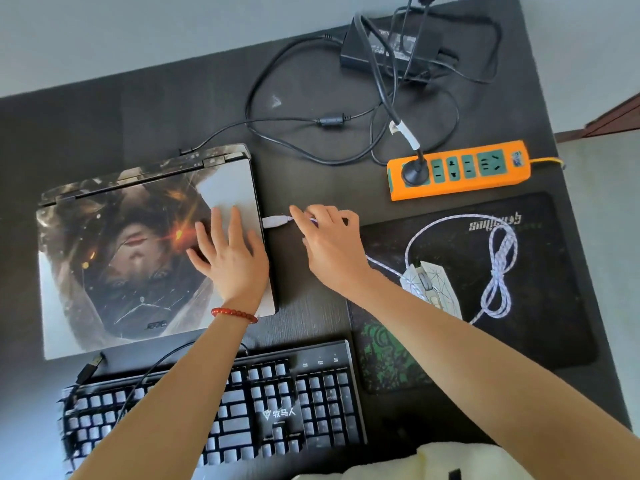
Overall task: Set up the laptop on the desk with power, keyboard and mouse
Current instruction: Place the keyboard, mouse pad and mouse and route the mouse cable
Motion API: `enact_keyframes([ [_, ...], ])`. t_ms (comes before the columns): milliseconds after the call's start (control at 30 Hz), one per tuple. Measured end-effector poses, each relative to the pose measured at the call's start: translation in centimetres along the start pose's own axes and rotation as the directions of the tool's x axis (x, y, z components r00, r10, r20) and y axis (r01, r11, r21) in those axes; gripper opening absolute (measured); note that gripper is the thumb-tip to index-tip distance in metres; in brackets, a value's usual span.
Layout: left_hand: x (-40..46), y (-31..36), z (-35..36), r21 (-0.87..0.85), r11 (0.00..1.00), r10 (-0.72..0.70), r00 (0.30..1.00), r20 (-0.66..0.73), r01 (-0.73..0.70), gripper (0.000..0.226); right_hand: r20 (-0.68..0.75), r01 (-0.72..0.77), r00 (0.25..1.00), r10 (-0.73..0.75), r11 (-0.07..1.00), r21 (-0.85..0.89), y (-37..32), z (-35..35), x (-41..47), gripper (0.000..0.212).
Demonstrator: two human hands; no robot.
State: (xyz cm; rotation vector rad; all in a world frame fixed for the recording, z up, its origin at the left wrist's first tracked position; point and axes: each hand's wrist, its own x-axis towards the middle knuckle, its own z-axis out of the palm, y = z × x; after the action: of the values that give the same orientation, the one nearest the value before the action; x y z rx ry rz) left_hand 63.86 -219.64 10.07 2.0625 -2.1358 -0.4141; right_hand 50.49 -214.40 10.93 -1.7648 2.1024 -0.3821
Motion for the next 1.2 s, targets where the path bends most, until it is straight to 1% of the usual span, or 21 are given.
enact_keyframes([
  [33, -0.6, 0.5, -0.2, -0.012, 0.997, 0.075, 0.997, 0.02, -0.074, 0.047, -0.079, -0.016, 0.997, 0.019, 0.999, 0.035, 0.6, -0.8, -1.6, 0.047],
  [67, -1.5, 1.4, -0.3, -0.024, 0.977, 0.211, 0.977, 0.038, -0.21, 0.047, -0.163, -0.022, 0.986, 0.036, 0.996, 0.084, 1.6, -1.8, -3.3, 0.039],
  [100, -2.5, 2.3, -0.2, -0.03, 0.926, 0.378, 0.924, 0.057, -0.377, 0.045, -0.231, -0.022, 0.972, 0.052, 0.991, 0.133, 2.8, -2.4, -4.9, 0.033],
  [167, -4.7, 4.4, 0.7, -0.029, 0.733, 0.677, 0.725, 0.125, -0.679, 0.046, -0.266, -0.071, 0.958, 0.108, 0.987, 0.144, 5.3, -3.8, -8.0, 0.028],
  [233, -6.7, 6.6, 1.6, -0.017, 0.575, 0.791, 0.55, 0.268, -0.818, 0.05, -0.254, -0.158, 0.952, 0.174, 0.984, 0.08, 7.5, -5.1, -11.2, 0.03],
  [267, -7.4, 7.4, 1.9, -0.005, 0.54, 0.788, 0.503, 0.355, -0.842, 0.052, -0.242, -0.194, 0.949, 0.2, 0.98, 0.049, 8.5, -5.5, -12.6, 0.033],
  [300, -7.9, 8.1, 2.3, 0.006, 0.532, 0.767, 0.484, 0.422, -0.847, 0.051, -0.226, -0.23, 0.947, 0.229, 0.973, 0.024, 9.6, -5.8, -13.9, 0.036],
  [400, -8.1, 9.4, 2.9, 0.007, 0.567, 0.722, 0.501, 0.477, -0.824, 0.04, -0.142, -0.283, 0.952, 0.273, 0.958, -0.054, 12.2, -6.0, -17.5, 0.039],
  [433, -7.9, 9.9, 2.6, -0.031, 0.574, 0.726, 0.492, 0.48, -0.818, 0.034, -0.104, -0.259, 0.963, 0.249, 0.961, -0.1, 13.0, -5.9, -18.3, 0.039],
  [500, -7.2, 10.9, 1.4, -0.25, 0.619, 0.742, 0.45, 0.496, -0.745, 0.023, -0.032, -0.194, 0.981, 0.191, 0.965, -0.179, 14.0, -5.6, -19.6, 0.034],
  [533, -6.9, 11.2, 0.6, -0.378, 0.644, 0.75, 0.452, 0.482, -0.665, 0.018, -0.028, -0.175, 0.985, 0.173, 0.964, -0.198, 14.3, -5.5, -19.9, 0.028],
  [567, -6.5, 11.7, -0.2, -0.467, 0.667, 0.744, 0.485, 0.46, -0.58, 0.013, -0.064, -0.166, 0.986, 0.156, 0.966, -0.2, 14.7, -5.7, -19.9, 0.02],
  [667, -5.2, 13.0, -1.7, -0.6, 0.718, 0.637, 0.681, 0.361, -0.354, 0.01, -0.268, -0.193, 0.95, 0.162, 0.977, -0.092, 15.4, -7.4, -18.5, 0.008],
  [733, -4.4, 13.9, -2.0, -0.616, 0.739, 0.541, 0.785, 0.302, -0.273, 0.01, -0.438, -0.241, 0.87, 0.226, 0.97, 0.02, 15.6, -9.5, -16.4, 0.003],
  [833, -3.4, 14.8, -1.9, -0.602, 0.754, 0.458, 0.867, 0.197, -0.261, 0.011, -0.577, -0.273, 0.748, 0.327, 0.945, 0.182, 15.9, -12.4, -12.3, 0.007],
  [867, -3.1, 15.0, -1.7, -0.573, 0.77, 0.444, 0.881, 0.165, -0.281, 0.012, -0.574, -0.286, 0.737, 0.357, 0.934, 0.214, 16.0, -13.0, -10.9, 0.008],
  [933, -2.2, 15.2, -1.2, -0.48, 0.812, 0.442, 0.886, 0.137, -0.331, 0.016, -0.524, -0.326, 0.765, 0.374, 0.927, 0.185, 16.5, -14.0, -7.8, 0.012],
  [1033, -0.8, 14.8, -0.5, -0.274, 0.899, 0.414, 0.87, 0.268, -0.343, 0.019, -0.313, -0.364, 0.891, 0.331, 0.93, -0.053, 17.6, -14.3, -4.2, 0.016],
  [1100, -0.4, 14.3, 0.0, -0.072, 0.916, 0.388, 0.828, 0.405, -0.394, 0.023, -0.18, -0.337, 0.934, 0.309, 0.928, -0.156, 18.1, -14.0, -2.7, 0.024],
  [1133, -0.3, 14.1, 0.2, -0.019, 0.919, 0.364, 0.827, 0.428, -0.394, 0.024, -0.148, -0.325, 0.942, 0.302, 0.929, -0.174, 18.3, -13.8, -2.3, 0.031],
  [1200, 0.4, 13.9, 0.6, -0.029, 0.954, 0.285, 0.879, 0.381, -0.297, 0.024, -0.121, -0.306, 0.95, 0.288, 0.935, -0.178, 18.5, -13.2, -1.4, 0.045],
])
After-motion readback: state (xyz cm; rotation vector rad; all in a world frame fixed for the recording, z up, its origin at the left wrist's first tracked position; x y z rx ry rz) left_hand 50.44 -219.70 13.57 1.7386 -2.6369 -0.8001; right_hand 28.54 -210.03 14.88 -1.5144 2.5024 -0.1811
